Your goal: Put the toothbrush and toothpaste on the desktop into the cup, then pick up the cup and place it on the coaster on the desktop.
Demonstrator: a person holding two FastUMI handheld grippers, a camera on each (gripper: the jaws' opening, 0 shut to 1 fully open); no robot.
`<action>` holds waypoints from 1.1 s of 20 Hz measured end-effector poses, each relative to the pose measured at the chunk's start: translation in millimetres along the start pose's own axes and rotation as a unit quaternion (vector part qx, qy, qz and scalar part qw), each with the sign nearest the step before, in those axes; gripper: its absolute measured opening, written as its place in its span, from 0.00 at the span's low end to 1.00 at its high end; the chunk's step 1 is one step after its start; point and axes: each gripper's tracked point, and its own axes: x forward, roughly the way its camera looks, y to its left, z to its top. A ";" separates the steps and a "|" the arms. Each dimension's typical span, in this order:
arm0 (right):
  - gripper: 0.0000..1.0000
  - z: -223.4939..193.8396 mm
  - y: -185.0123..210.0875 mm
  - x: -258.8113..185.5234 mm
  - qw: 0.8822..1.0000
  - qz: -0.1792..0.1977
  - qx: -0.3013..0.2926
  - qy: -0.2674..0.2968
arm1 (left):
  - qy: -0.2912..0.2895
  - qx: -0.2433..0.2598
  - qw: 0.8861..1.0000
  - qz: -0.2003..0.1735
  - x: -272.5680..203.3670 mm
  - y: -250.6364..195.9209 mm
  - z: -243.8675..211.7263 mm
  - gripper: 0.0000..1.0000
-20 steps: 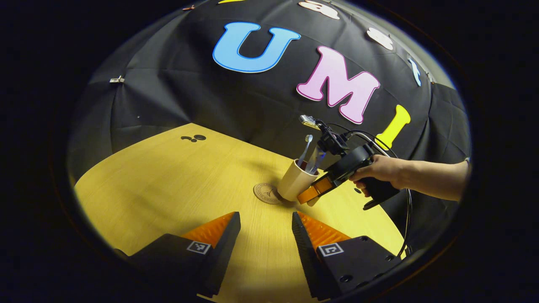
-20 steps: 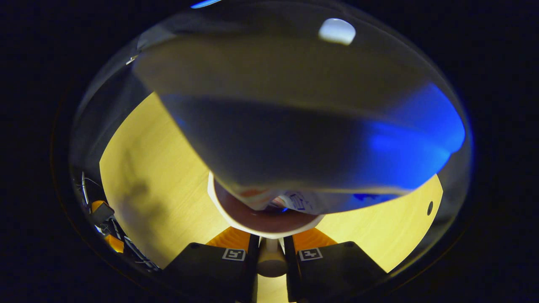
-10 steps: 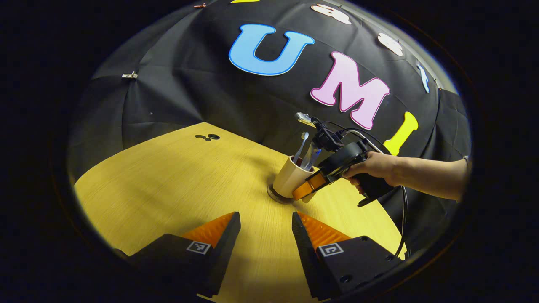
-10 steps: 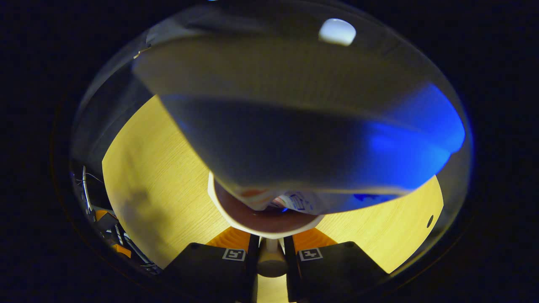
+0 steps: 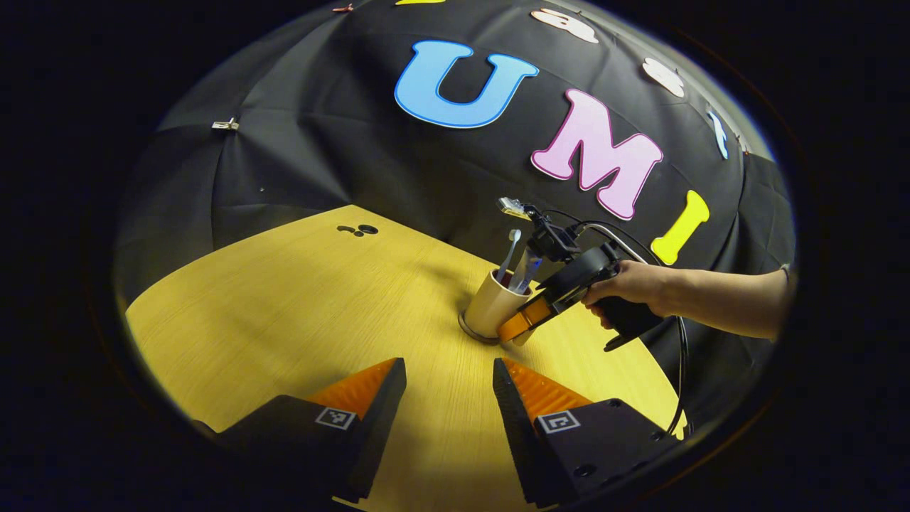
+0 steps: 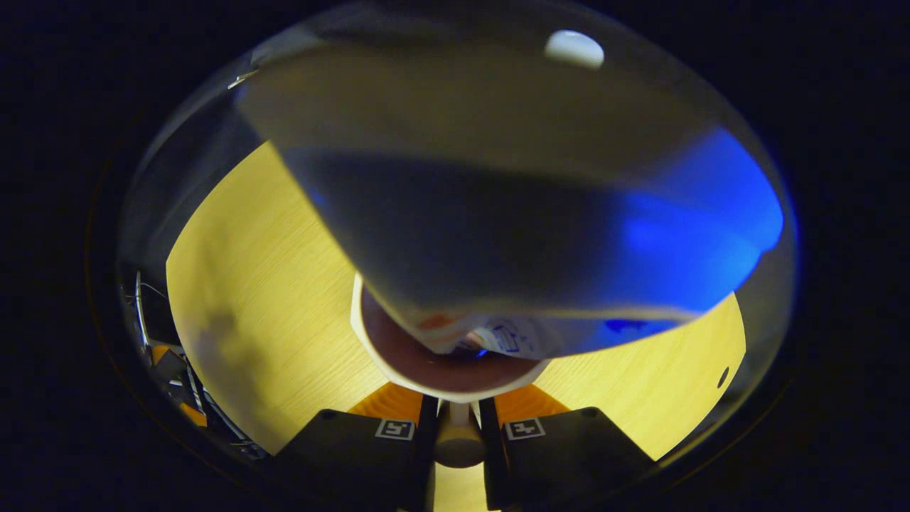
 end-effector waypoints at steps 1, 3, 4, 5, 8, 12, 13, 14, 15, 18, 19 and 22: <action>0.31 0.2 0.0 0.3 1.000 0.000 0.001 0.001 | 0.000 0.000 1.000 0.000 -1.0 0.3 0.3 0.78; 0.32 1.6 -1.1 -1.3 1.000 -0.001 -0.001 0.001 | 0.000 0.000 1.000 -0.001 -0.8 -0.5 0.5 0.78; 0.32 -2.3 -1.6 -1.8 1.000 -0.003 -0.004 0.001 | 0.000 0.000 1.000 -0.001 0.4 -2.3 0.6 0.78; 0.29 -1.5 -1.7 -3.3 1.000 -0.005 -0.006 -0.001 | 0.000 0.001 1.000 -0.002 0.0 -3.3 1.1 0.77; 0.36 -0.9 -4.2 -11.1 1.000 -0.004 -0.010 -0.010 | -0.001 0.004 1.000 -0.002 -1.4 -4.1 1.8 0.78; 0.40 3.6 -7.0 -28.1 1.000 0.000 -0.006 -0.031 | -0.001 0.008 1.000 -0.004 -2.8 -9.5 5.4 0.77; 0.41 5.6 -7.3 -34.5 0.999 0.001 -0.002 -0.038 | -0.001 0.010 1.000 -0.006 -3.0 -11.5 7.0 0.78; 0.41 7.6 -6.8 -40.6 0.999 0.004 0.001 -0.045 | -0.001 0.012 1.000 -0.009 -3.6 -13.7 8.0 0.78; 0.41 9.6 -7.6 -48.2 0.999 0.006 0.005 -0.053 | -0.002 0.014 1.000 -0.012 -3.6 -17.4 10.3 0.78; 0.40 9.8 -10.4 -71.7 0.997 0.005 0.011 -0.076 | -0.001 0.023 0.999 -0.023 -2.9 -27.7 14.1 0.78; 0.41 10.4 -12.0 -80.6 0.996 0.005 0.013 -0.084 | -0.001 0.026 0.999 -0.028 -2.7 -31.9 16.3 0.77; 0.41 8.3 -14.5 -109.4 0.994 -0.001 0.013 -0.107 | -0.003 0.031 0.999 -0.044 -4.1 -45.9 22.9 0.78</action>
